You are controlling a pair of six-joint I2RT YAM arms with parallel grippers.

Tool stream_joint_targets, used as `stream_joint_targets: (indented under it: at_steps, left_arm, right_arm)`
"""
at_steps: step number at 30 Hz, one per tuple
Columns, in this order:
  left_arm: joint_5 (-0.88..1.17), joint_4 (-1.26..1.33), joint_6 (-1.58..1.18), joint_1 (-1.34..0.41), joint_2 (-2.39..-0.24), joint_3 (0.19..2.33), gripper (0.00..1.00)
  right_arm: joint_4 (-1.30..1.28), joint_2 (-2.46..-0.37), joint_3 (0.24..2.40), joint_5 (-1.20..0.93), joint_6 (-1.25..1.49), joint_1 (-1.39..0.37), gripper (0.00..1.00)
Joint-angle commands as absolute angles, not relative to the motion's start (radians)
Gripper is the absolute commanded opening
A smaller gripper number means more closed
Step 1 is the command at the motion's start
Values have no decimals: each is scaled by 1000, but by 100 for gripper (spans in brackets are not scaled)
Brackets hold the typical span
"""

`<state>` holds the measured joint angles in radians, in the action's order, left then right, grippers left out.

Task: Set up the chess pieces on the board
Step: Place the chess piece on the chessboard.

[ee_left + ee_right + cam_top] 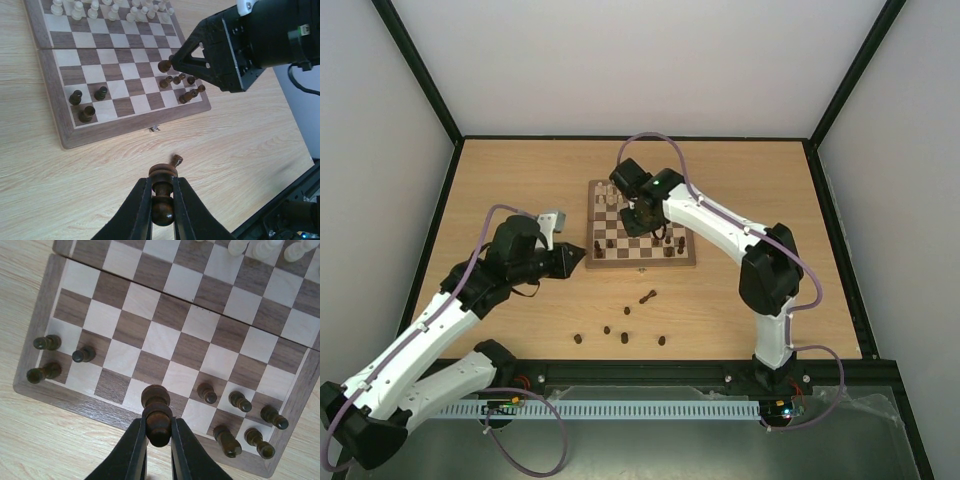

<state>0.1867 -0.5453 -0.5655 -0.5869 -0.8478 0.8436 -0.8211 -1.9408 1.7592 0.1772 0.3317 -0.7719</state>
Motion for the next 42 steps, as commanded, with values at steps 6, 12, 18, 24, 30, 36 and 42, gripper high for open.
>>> stream_joint_targets:
  at_steps: [6, 12, 18, 24, 30, 36, 42]
  left_arm:
    - [253, -532, -525, -541, -850, 800, 3]
    - [267, -523, -530, -534, -844, 783, 3]
    - [275, -516, -532, -531, -845, 777, 3]
    - [282, -508, -537, -530, -850, 775, 2]
    - [284, -508, -538, -531, -849, 774, 2]
    - [285, -506, -539, -531, -849, 774, 2]
    - [287, -502, -540, -531, -856, 773, 2]
  right_arm:
    - [-904, -1960, 1695, 217, 329, -836, 14]
    - [-902, -1977, 1634, 243, 334, -848, 13]
    - [-896, -1987, 1614, 280, 339, -850, 13]
    - [-876, -2002, 1614, 290, 333, -848, 14]
    - [-859, -2018, 1623, 279, 325, -839, 14]
    - [-834, -2020, 1614, 262, 317, -815, 14]
    - [-813, -2015, 1607, 224, 305, -801, 20]
